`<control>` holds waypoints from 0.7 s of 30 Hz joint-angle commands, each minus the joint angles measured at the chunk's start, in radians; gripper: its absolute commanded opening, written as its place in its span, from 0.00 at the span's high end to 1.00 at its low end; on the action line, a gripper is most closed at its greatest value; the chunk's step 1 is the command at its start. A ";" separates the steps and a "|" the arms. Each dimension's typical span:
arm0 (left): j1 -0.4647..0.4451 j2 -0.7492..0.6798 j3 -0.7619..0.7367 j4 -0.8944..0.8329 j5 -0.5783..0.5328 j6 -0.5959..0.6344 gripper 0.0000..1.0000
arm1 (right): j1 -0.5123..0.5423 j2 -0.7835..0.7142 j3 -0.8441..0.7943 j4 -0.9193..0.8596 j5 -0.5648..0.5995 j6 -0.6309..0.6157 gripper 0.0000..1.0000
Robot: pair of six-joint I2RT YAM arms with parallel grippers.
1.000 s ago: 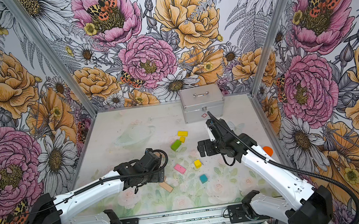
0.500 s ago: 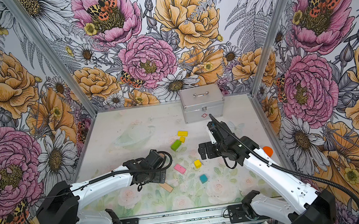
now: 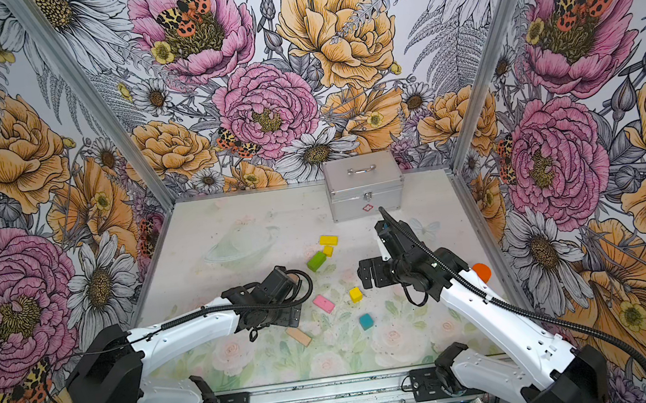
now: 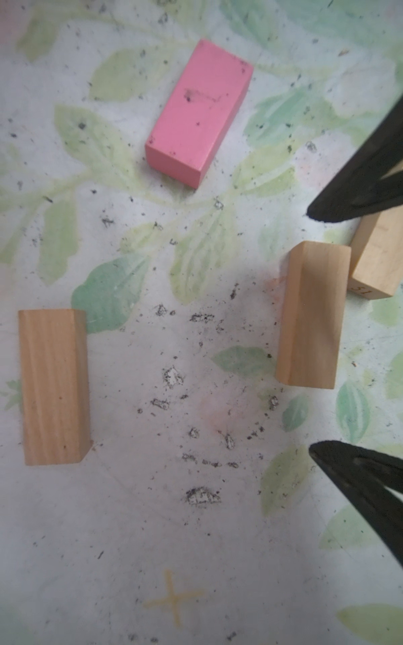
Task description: Build the wood block tower
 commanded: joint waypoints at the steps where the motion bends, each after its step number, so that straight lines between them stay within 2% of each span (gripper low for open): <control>1: -0.010 0.014 -0.003 0.042 0.041 0.018 0.01 | 0.008 -0.022 -0.009 0.005 -0.011 0.018 0.00; 21: -0.023 0.084 -0.017 0.072 0.058 0.021 0.02 | 0.012 -0.031 -0.027 0.004 0.002 0.021 0.00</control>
